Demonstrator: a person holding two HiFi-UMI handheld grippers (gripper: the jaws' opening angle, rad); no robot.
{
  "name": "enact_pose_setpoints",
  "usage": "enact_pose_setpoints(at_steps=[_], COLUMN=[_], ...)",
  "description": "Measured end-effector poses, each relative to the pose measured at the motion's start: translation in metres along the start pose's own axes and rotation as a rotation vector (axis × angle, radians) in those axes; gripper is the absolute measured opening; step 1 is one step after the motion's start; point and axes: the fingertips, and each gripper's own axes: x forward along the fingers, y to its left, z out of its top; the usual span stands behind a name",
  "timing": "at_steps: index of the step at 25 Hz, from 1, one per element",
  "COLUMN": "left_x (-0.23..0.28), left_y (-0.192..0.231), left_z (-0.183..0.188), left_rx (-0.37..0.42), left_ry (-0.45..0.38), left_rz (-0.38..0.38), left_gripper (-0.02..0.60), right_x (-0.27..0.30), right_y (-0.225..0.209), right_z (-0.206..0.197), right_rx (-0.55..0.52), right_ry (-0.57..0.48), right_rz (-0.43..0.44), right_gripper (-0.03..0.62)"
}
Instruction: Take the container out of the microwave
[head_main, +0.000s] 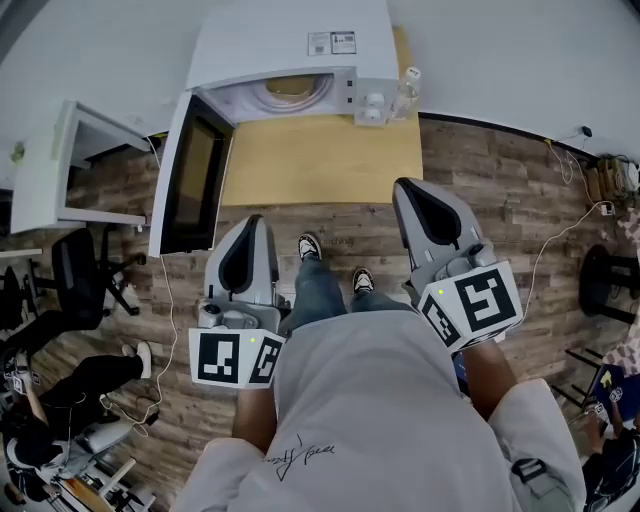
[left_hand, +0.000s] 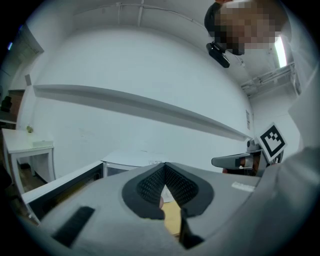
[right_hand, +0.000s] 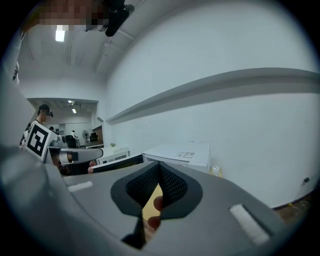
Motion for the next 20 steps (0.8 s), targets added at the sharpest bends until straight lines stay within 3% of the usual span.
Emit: enact_pose_setpoints(at_steps=[13,20], left_x=[0.046,0.053], left_y=[0.073,0.108], left_z=[0.027,0.039], left_rx=[0.016,0.01], left_ry=[0.003,-0.017], left_rz=[-0.126,-0.174], left_gripper=[0.008,0.008], right_x=[0.09,0.129], right_y=[0.02,0.041], right_z=[0.02,0.027], right_rx=[-0.014,-0.085], right_ry=[0.02,0.021], right_rz=[-0.105,-0.153], right_gripper=[0.012,0.012])
